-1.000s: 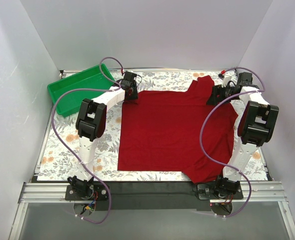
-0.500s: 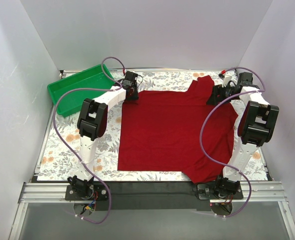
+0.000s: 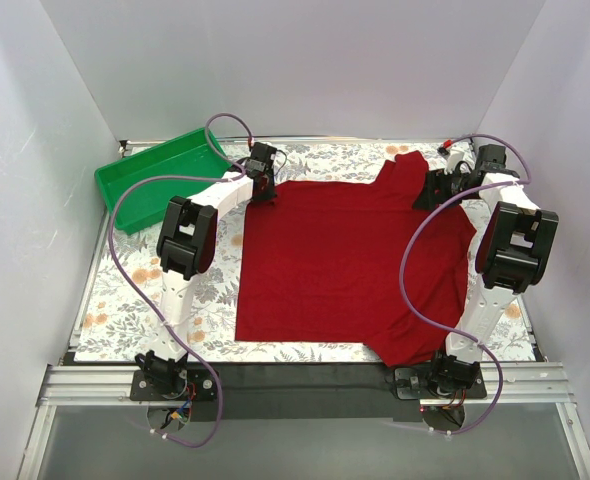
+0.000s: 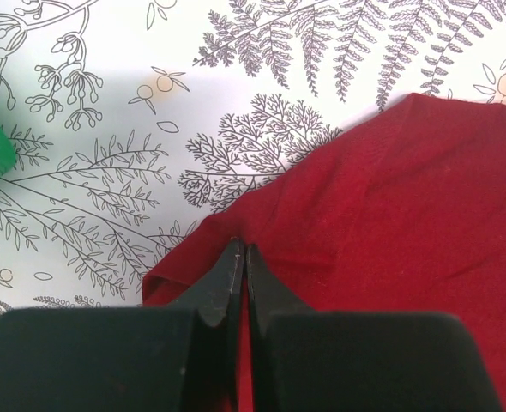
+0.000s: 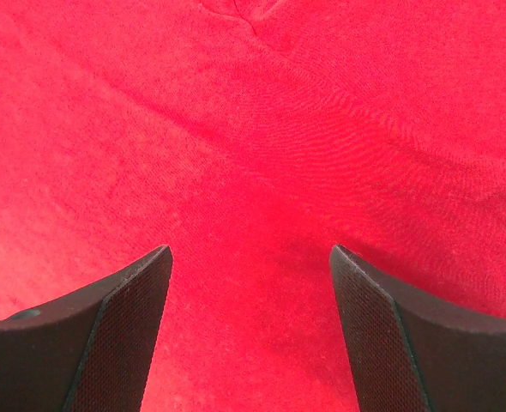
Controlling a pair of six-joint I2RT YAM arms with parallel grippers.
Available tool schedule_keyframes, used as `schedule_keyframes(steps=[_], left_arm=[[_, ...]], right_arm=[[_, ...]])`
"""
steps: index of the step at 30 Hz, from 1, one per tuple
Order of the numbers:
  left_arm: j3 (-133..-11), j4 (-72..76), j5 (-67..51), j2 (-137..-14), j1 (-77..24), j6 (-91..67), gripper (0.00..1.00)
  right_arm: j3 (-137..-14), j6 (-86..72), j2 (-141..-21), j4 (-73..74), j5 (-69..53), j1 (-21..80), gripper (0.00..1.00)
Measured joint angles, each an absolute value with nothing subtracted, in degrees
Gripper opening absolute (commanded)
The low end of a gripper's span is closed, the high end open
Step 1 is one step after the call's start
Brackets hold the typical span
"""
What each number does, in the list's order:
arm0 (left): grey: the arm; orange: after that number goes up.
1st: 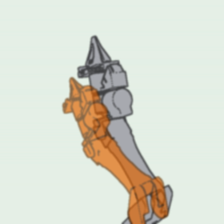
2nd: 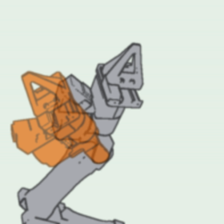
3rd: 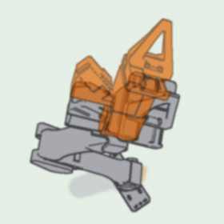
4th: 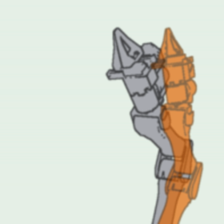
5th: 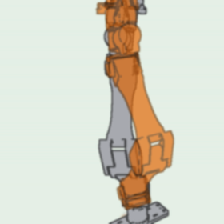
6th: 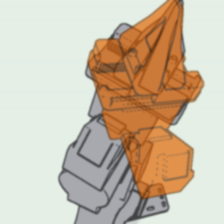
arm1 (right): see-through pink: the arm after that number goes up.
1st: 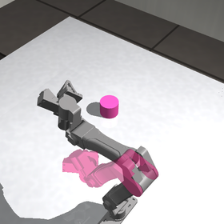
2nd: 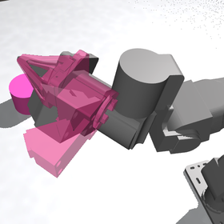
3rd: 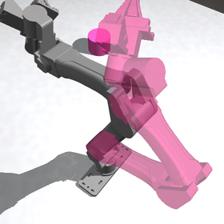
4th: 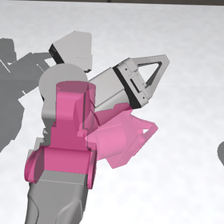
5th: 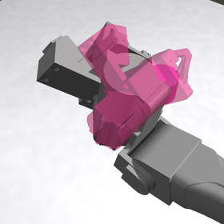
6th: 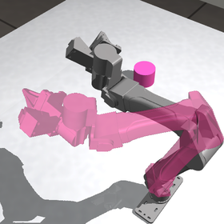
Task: Fold and stack the t-shirts
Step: Flatten the tshirt out
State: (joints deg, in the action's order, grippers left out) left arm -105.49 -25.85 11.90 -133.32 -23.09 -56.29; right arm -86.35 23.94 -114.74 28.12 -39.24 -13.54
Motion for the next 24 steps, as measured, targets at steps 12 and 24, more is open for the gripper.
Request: schedule_keyframes(steps=[12,24], left_arm=[[-108.31,-27.03,11.46,-130.3,-23.38,-54.41,0.0],[-108.62,-28.12,9.13,-129.21,-23.31,-54.39,0.1]], right_arm=[[-86.32,23.94,-114.67,28.12,-40.07,-14.46,0.68],[-84.64,23.97,-113.86,28.05,-40.91,-15.0,0.68]])
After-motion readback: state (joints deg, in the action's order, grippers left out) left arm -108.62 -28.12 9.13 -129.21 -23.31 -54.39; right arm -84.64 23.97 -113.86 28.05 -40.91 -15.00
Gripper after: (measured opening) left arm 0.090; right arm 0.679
